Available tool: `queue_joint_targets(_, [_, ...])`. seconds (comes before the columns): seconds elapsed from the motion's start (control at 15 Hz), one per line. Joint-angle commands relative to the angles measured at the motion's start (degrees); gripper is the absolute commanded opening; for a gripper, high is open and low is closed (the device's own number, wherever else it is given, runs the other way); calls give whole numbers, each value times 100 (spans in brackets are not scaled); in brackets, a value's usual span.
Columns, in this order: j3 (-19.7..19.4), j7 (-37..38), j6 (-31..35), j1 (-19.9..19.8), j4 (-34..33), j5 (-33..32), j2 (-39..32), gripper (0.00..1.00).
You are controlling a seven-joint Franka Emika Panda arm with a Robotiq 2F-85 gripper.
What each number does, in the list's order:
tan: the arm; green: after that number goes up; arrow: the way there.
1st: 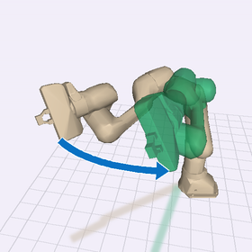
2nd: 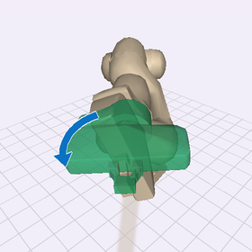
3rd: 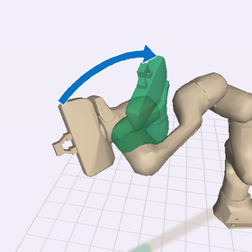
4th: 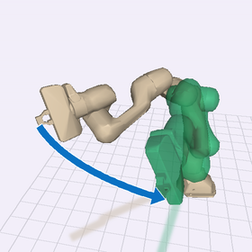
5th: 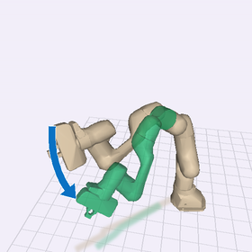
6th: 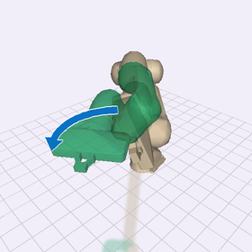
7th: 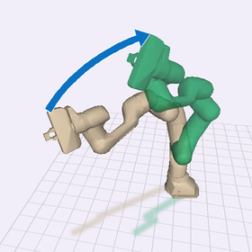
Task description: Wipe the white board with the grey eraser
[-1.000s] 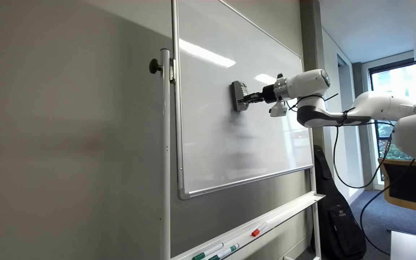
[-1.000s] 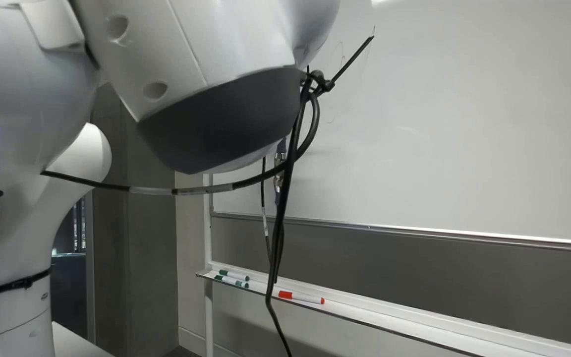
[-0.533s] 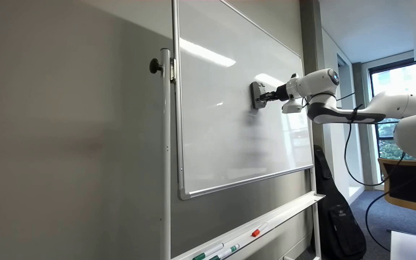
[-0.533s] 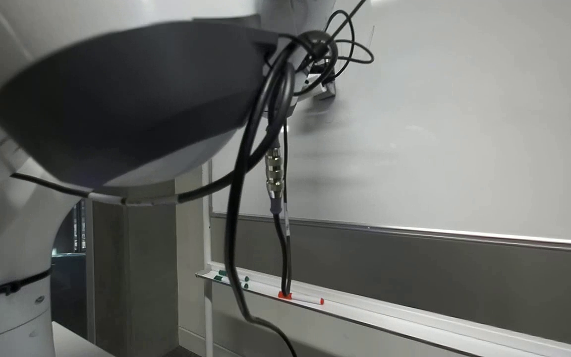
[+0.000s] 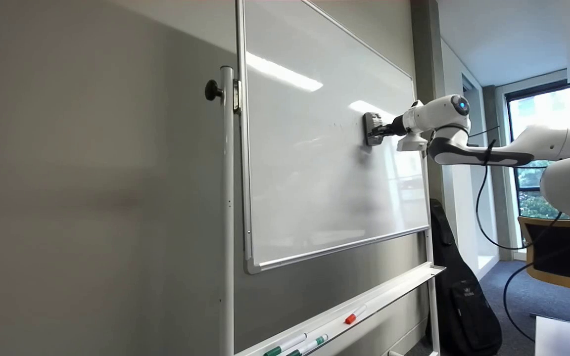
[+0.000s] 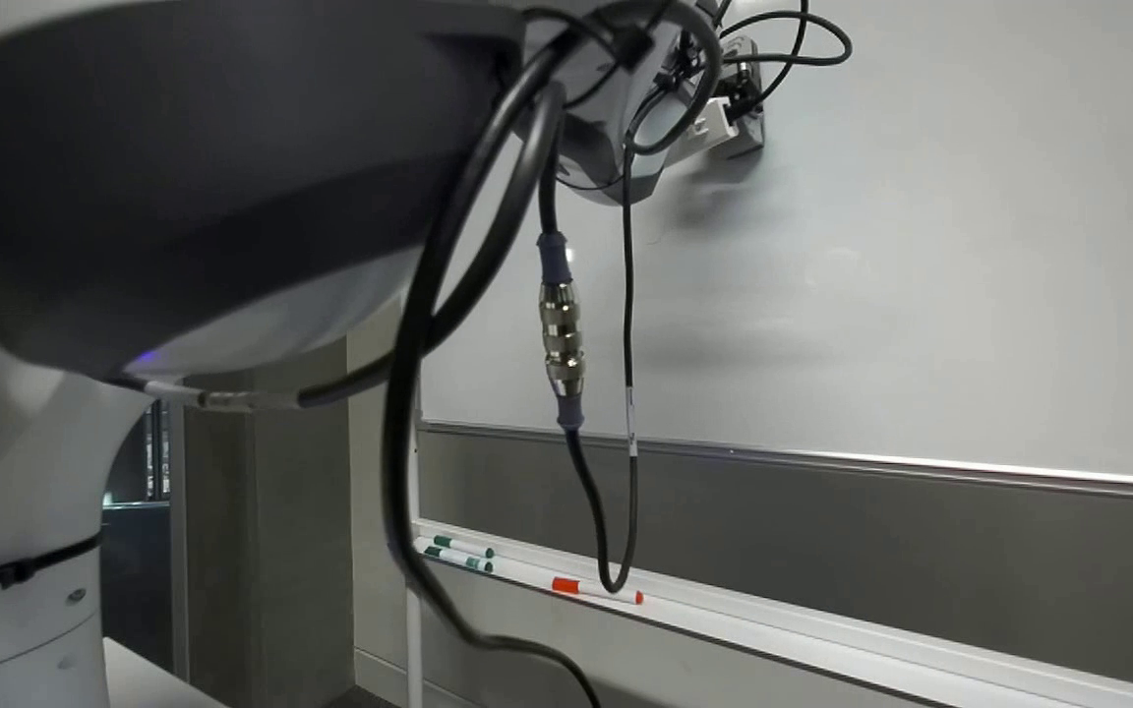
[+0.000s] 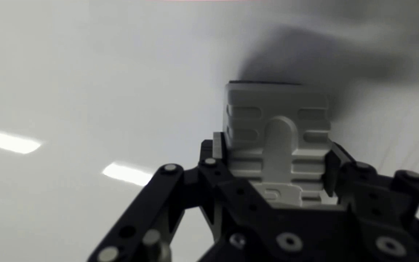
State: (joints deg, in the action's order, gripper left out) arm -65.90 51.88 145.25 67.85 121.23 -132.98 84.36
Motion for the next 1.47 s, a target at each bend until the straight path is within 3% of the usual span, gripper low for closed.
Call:
queue_joint_targets(0.0, [98, -85, -230, 548, -498, 45, -149, 38])
queue_joint_targets(0.53, [149, -152, -298, 760, -306, 177, -234, 38])
queue_joint_targets(1.4, [141, -105, -282, 976, 576, 202, -258, 38])
